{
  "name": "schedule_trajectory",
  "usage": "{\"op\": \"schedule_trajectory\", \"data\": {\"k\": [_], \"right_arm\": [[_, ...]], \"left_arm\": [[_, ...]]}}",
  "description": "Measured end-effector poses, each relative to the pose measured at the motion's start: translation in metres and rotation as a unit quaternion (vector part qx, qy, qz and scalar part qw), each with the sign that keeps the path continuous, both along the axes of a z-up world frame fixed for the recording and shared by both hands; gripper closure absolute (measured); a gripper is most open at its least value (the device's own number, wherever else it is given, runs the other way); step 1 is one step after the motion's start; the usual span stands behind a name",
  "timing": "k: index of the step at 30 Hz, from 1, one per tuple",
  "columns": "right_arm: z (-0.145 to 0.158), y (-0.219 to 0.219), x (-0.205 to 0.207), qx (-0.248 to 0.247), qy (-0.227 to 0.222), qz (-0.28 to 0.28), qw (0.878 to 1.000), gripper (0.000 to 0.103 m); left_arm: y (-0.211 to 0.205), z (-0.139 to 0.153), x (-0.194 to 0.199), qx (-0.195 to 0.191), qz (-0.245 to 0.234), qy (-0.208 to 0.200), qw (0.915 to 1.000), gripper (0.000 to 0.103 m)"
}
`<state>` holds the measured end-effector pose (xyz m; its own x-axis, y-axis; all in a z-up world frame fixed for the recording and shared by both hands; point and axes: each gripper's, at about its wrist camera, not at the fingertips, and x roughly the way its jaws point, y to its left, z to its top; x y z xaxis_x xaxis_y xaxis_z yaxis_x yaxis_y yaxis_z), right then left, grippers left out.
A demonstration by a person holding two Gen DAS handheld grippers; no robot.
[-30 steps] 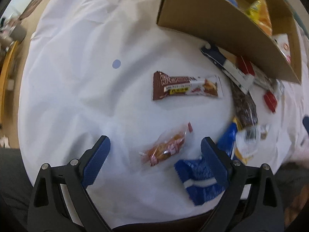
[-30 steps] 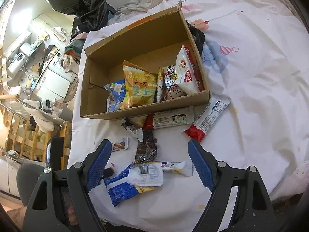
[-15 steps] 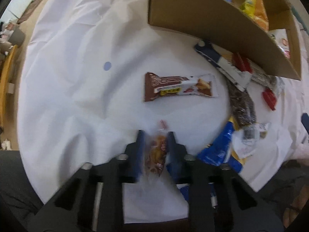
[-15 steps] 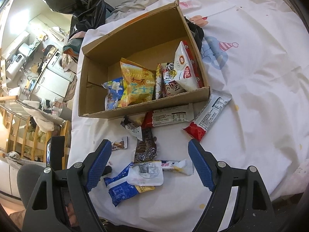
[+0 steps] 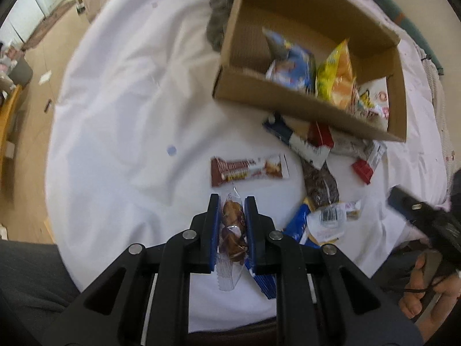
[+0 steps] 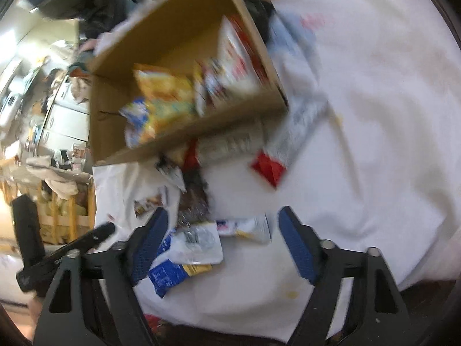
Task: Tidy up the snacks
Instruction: 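Grasp the small wrapped candy with the left tool, then carry the wrapped candy into the box and open the left tool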
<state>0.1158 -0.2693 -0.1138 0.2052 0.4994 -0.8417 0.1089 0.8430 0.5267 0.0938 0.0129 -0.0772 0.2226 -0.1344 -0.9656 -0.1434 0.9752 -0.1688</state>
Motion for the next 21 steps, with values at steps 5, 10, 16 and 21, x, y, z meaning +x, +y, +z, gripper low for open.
{"op": "schedule_trajectory", "data": {"k": [5,10,16,21], "right_arm": [[-0.031,0.012,0.007,-0.056,0.051,0.021,0.997,0.045],[-0.043,0.035,0.008,-0.11,0.051,0.074,0.99,0.053],[-0.04,0.036,0.001,-0.107,0.04,0.084,0.99,0.1],[-0.021,0.021,-0.007,-0.073,0.013,0.068,0.995,0.1]], "left_arm": [[0.008,-0.001,0.002,-0.018,0.012,-0.006,0.9997,0.09],[0.007,-0.001,-0.003,-0.029,0.013,-0.017,0.9994,0.089],[0.006,0.003,-0.005,-0.033,0.012,-0.025,0.9991,0.089],[0.008,0.005,-0.006,-0.032,0.015,-0.03,0.999,0.089]]}}
